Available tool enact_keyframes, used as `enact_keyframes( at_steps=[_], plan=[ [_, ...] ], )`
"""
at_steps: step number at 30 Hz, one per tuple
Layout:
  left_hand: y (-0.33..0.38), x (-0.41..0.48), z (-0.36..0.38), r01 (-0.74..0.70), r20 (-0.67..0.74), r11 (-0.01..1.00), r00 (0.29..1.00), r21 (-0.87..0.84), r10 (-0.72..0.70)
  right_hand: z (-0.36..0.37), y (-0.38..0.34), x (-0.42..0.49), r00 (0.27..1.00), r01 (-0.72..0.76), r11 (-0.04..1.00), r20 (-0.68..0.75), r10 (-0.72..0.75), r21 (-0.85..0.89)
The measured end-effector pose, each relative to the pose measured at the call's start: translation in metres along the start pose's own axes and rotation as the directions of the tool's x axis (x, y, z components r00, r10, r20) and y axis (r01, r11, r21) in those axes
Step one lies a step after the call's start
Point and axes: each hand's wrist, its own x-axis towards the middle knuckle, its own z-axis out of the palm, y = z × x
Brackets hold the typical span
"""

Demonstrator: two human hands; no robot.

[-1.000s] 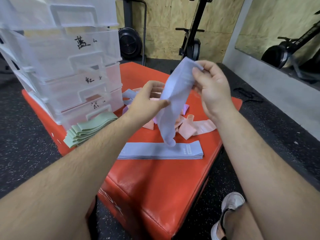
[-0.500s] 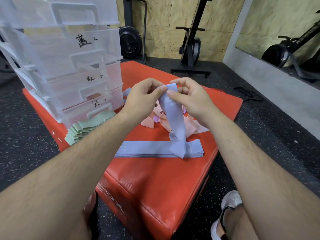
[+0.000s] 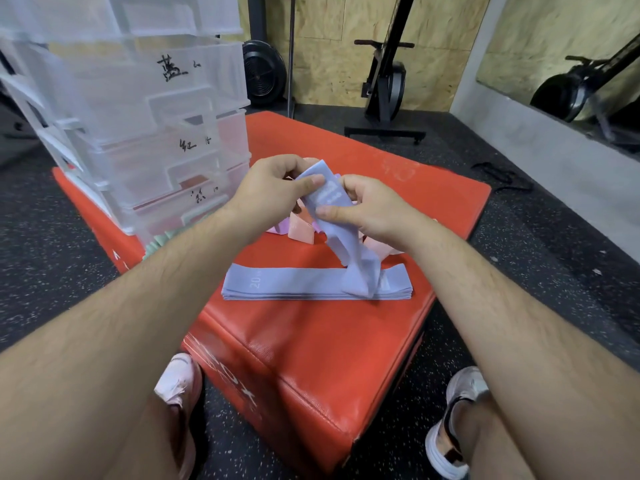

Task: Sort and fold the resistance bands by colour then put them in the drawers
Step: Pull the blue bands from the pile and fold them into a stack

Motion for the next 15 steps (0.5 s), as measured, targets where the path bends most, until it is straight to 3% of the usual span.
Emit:
enact_keyframes(
  at_steps=[15],
  plan=[
    [-0.036,-0.018,-0.056,0.143,-0.19,0.987,0.97,-0.07,-0.154,-0.043,0.012,-0.037,0.964,-0.116,0.967,0.209,0.165,-0.228]
  ],
)
